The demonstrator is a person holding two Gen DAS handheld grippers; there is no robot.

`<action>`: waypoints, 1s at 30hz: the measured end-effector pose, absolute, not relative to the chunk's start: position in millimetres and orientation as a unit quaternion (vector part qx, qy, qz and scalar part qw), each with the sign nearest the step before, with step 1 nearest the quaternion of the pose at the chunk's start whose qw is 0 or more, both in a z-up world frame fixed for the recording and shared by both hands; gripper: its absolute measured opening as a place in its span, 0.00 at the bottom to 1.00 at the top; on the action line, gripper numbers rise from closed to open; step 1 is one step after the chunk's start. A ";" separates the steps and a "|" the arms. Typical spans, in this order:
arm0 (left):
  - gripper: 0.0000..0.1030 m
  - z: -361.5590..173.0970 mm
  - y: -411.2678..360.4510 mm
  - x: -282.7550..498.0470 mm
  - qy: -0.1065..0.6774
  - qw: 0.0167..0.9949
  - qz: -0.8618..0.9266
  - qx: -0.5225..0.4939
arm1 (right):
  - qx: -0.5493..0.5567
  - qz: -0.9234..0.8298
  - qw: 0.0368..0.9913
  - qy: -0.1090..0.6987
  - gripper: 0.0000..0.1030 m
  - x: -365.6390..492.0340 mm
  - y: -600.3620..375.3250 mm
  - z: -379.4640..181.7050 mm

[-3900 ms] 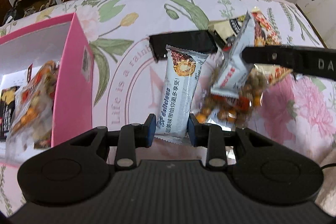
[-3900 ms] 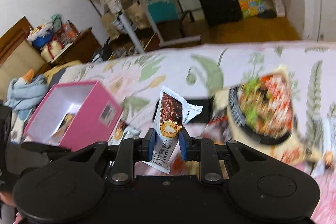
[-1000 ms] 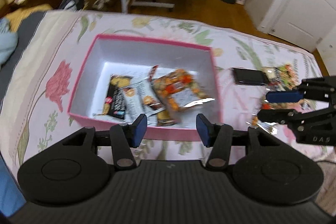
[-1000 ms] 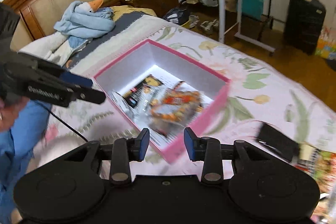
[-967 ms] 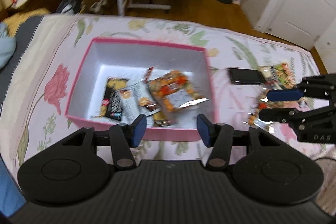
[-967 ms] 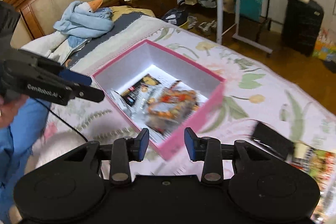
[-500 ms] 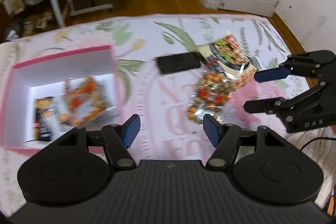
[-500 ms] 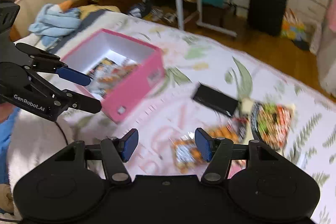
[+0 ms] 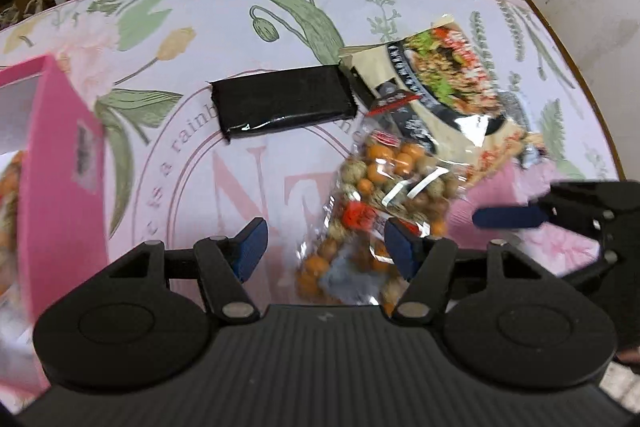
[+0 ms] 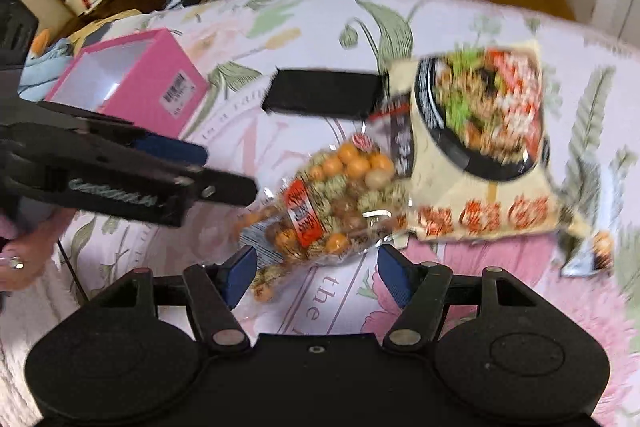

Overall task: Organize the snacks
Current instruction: 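Move both tools back toward the second peanut bag, then grasp the second clear peanut bag with the left gripper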

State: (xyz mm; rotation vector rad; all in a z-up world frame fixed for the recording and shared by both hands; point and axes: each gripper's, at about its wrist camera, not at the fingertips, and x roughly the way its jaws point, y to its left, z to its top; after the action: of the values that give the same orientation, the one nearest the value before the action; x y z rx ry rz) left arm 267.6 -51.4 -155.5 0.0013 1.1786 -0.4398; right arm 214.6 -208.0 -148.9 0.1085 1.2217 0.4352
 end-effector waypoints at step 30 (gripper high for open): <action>0.53 -211.3 -59.2 263.4 0.609 0.729 -0.288 -0.123 | -0.071 0.178 0.837 0.512 0.93 208.5 -154.3 -191.6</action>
State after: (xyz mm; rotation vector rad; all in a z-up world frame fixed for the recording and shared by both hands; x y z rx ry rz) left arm 263.4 -59.2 -211.3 -0.2701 1.3408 -0.6345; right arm 208.5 -154.3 -191.6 -0.1507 1.0842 0.3765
